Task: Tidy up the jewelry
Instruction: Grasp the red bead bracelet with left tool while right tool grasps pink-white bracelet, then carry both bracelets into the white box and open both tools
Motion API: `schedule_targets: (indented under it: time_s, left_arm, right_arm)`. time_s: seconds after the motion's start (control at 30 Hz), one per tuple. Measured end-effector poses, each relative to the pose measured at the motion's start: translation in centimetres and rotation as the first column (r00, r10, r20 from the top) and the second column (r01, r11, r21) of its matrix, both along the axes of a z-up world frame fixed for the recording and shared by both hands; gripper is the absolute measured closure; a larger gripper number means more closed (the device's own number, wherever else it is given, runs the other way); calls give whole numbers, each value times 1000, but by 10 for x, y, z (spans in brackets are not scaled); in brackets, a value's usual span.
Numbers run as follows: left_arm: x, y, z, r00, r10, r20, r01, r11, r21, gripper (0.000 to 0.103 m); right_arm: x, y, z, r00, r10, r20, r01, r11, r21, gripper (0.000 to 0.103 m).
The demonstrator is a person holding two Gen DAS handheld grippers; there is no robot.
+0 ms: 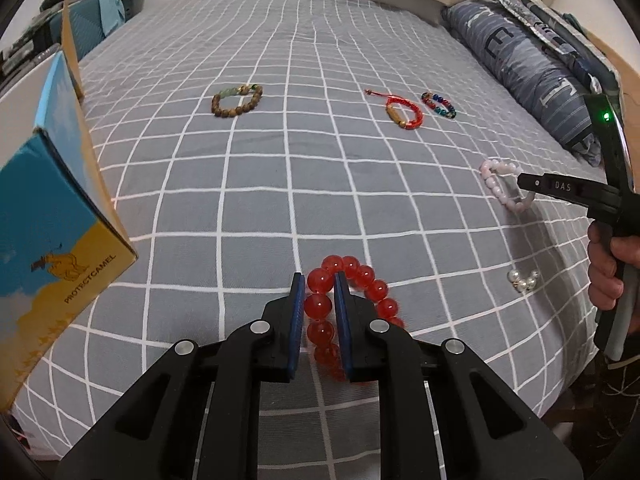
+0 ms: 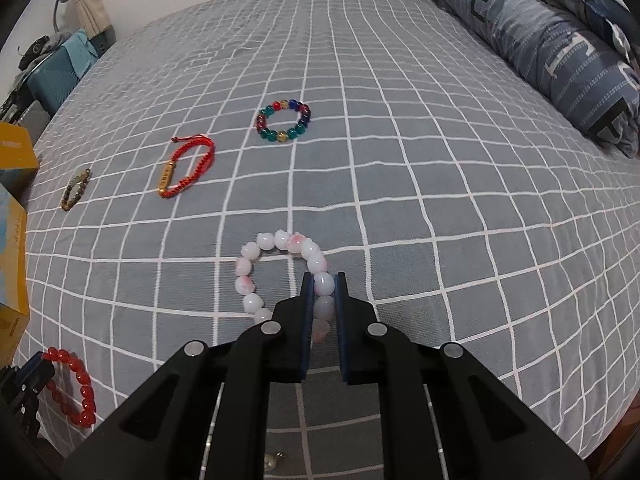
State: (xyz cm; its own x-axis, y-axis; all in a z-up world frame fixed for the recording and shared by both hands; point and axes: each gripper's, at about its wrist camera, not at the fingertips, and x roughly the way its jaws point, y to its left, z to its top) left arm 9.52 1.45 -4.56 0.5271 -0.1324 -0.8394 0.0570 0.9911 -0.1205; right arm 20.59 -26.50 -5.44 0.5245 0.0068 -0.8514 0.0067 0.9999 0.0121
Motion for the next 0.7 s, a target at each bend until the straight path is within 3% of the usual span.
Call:
schedule_targets:
  time_s: [0.37, 0.7]
  left_arm:
    - [0, -10, 23, 999, -43, 20, 44, 998, -39, 90]
    - [2, -17, 49, 997, -43, 70, 44, 999, -8, 90]
  right_arm:
    - [-11, 11, 22, 997, 46, 55, -47, 999, 22, 93]
    - [-23, 24, 46, 991, 84, 106, -86, 996, 17, 93]
